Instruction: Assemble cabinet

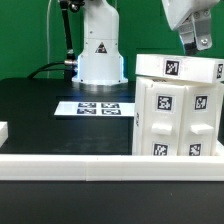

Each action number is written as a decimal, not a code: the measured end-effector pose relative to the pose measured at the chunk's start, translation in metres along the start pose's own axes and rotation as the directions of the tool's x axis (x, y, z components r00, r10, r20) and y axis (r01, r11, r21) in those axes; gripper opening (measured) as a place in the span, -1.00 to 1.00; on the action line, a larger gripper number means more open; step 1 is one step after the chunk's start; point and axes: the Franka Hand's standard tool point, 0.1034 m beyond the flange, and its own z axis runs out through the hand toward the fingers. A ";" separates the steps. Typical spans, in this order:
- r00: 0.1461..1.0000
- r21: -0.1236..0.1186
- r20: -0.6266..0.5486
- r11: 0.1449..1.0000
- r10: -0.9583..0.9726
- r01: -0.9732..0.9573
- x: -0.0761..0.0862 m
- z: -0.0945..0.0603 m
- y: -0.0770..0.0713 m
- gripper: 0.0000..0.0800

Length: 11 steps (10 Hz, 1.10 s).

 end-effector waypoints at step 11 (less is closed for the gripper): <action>0.398 -0.104 0.034 0.393 -0.917 0.914 -0.011 0.000 0.004 0.99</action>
Offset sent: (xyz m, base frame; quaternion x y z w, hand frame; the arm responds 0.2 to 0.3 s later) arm 0.0061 0.0124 0.0055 -0.0190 -0.0101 -0.2563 0.9664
